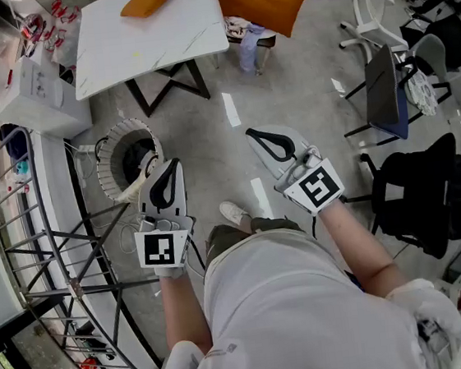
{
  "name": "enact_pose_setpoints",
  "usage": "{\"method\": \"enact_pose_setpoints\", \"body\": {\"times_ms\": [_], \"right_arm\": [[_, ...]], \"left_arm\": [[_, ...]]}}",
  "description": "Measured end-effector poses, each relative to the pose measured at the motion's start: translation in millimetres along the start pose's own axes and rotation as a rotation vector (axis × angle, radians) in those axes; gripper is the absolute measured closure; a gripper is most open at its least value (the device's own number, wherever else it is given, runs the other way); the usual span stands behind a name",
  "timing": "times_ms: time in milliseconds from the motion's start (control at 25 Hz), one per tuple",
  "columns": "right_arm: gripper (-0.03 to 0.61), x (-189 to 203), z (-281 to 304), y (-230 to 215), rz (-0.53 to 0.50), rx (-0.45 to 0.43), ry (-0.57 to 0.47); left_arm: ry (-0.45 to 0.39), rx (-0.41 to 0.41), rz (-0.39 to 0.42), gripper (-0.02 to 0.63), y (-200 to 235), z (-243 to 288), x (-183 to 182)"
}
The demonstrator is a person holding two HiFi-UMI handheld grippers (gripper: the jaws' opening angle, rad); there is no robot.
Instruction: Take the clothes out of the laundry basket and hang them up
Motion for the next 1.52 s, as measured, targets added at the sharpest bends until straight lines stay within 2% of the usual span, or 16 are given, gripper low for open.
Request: {"method": "enact_pose_setpoints", "body": {"times_ms": [80,160,400,680,920,1160,1320,1520], "right_arm": [[0.572,10,16,-6,0.008,-0.013,0.085],[0.572,13,31,-10,0.012,-0.028,0.121],[0.572,16,75,-32,0.061,-0.071,0.121],[0.572,20,149,-47,0.046,-0.185,0.162],[0.572,18,234,-91,0.030,-0.333,0.157],[0.572,14,324,-129,0.018,-0.545,0.178],[0.572,17,367,-131,0.011,-0.717,0.209],[0.572,25,403,-101,-0.034,-0.921,0.261]], "left_arm": [[-0.009,-0.007,-0.033,0.614,13,10,-4],[0.003,-0.020,-0.036,0.614,29,17,-1],[0.059,-0.072,-0.041,0.614,64,25,18],[0.120,-0.189,-0.167,0.614,115,29,51],[0.153,-0.354,-0.236,0.614,172,67,51],[0.214,-0.561,-0.304,0.614,224,101,46],[0.256,-0.742,-0.399,0.614,238,99,52],[0.334,-0.917,-0.509,0.614,237,75,80]]}}
Point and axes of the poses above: the fingertips, and each gripper's own axes: z forward along the fingers, y to its left, x out of its underside, the point moved 2 cm from there along -z, backward along the fingers, and after that the axes turned 12 degrees about y, right-handed, at the moved point
